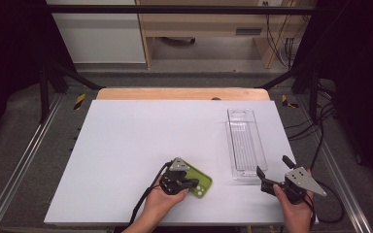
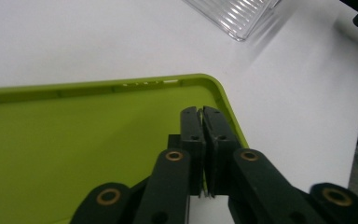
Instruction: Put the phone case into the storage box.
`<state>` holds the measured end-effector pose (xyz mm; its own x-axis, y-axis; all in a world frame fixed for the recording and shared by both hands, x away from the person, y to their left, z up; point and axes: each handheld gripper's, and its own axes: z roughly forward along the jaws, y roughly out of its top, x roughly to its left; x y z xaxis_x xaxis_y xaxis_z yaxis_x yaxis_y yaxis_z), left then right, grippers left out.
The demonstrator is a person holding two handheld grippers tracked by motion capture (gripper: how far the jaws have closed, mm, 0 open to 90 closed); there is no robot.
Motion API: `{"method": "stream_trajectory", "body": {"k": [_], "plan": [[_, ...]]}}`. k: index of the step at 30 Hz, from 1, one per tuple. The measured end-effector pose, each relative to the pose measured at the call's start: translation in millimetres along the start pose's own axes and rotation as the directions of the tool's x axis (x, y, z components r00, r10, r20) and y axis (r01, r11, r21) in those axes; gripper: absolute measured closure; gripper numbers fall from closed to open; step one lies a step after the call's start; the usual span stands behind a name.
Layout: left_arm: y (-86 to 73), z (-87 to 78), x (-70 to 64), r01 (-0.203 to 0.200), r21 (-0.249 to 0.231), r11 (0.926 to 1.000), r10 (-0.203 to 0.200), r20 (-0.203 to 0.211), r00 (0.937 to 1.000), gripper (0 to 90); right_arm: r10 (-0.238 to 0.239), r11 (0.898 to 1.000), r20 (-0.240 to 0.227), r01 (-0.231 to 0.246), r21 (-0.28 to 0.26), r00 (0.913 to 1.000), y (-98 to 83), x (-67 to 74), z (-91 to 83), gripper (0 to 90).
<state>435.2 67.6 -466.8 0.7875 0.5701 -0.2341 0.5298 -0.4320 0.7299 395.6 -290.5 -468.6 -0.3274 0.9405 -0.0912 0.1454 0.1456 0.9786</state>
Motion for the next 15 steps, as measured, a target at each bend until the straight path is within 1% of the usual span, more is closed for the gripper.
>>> {"method": "stream_trajectory", "body": {"k": [1,2,3,4,5,6,7,8,9,10,11,12,13,14,15], "plan": [[0.0,-1.3,-0.6,-0.018,-0.008,0.9998,0.018,-0.016,0.9997,85.2,0.002,1.0,-0.001,-0.002,0.0,1.0,0.0,0.1,-0.1,4.2],[-0.6,-3.6,-0.6,-0.042,-0.04,0.9983,0.04,-0.039,0.9984,76.3,0.003,1.0,0.002,-0.003,-0.005,1.0,0.3,0.2,-0.5,4.1],[-0.6,-3.6,-0.6,-0.042,-0.04,0.9983,0.04,-0.039,0.9984,71.6,0.007,1.0,0.0,-0.007,-0.007,1.0,0.6,0.4,-0.7,4.0],[-1.1,-4.9,0.2,-0.043,-0.056,0.9975,0.04,-0.047,0.9981,71.6,0.007,1.0,0.0,-0.007,-0.007,1.0,0.6,0.4,-0.7,4.0],[-2.3,-7.2,1.5,-0.057,-0.083,0.9949,0.051,-0.07,0.9962,64.5,0.009,1.0,-0.004,-0.009,-0.006,1.0,1.3,0.8,-1.5,3.9],[-2.3,-7.2,1.5,-0.057,-0.083,0.9949,0.051,-0.07,0.9962,62.2,0.009,1.0,-0.004,-0.009,-0.006,1.0,1.3,0.8,-1.5,3.9],[-4.0,-11.4,2.6,-0.095,-0.11,0.9894,0.082,-0.118,0.9896,59.3,0.012,1.0,-0.008,-0.012,-0.009,0.9999,2.3,2.1,-2.0,3.7],[-4.0,-11.4,2.6,-0.095,-0.11,0.9894,0.082,-0.118,0.9896,56.2,0.012,1.0,-0.008,-0.012,-0.009,0.9999,2.3,2.1,-2.0,3.7],[-4.8,-13.0,3.2,-0.098,-0.123,0.9876,0.083,-0.122,0.9891,53.1,0.009,1.0,-0.016,-0.009,-0.013,0.9998,3.1,3.2,-2.1,3.5],[-5.8,-15.0,4.1,-0.096,-0.138,0.9857,0.079,-0.126,0.9889,53.1,0.009,1.0,-0.016,-0.009,-0.013,0.9998,3.1,3.2,-2.1,3.5],[-8.5,-19.6,6.6,-0.105,-0.161,0.9814,0.081,-0.15,0.9854,44.9,0.007,1.0,-0.027,-0.007,-0.015,0.9996,4.0,4.8,-2.0,3.5],[-8.5,-19.6,6.6,-0.105,-0.161,0.9814,0.081,-0.15,0.9854,43.2,0.007,1.0,-0.027,-0.007,-0.015,0.9996,4.0,4.8,-2.0,3.5],[-11.3,-23.3,9.5,-0.095,-0.183,0.9785,0.067,-0.152,0.9861,41.4,0.005,1.0,-0.031,-0.005,-0.014,0.9995,4.7,6.4,-1.8,3.5],[-11.3,-23.3,9.5,-0.095,-0.183,0.9785,0.067,-0.152,0.9861,39.2,0.005,1.0,-0.031,-0.005,-0.014,0.9995,4.7,6.4,-1.8,3.5],[-12.8,-25.6,11.4,-0.084,-0.197,0.9768,0.054,-0.151,0.9871,36.4,0.007,1.0,-0.036,-0.007,-0.012,0.9993,5.3,7.8,-1.6,3.4]]}}
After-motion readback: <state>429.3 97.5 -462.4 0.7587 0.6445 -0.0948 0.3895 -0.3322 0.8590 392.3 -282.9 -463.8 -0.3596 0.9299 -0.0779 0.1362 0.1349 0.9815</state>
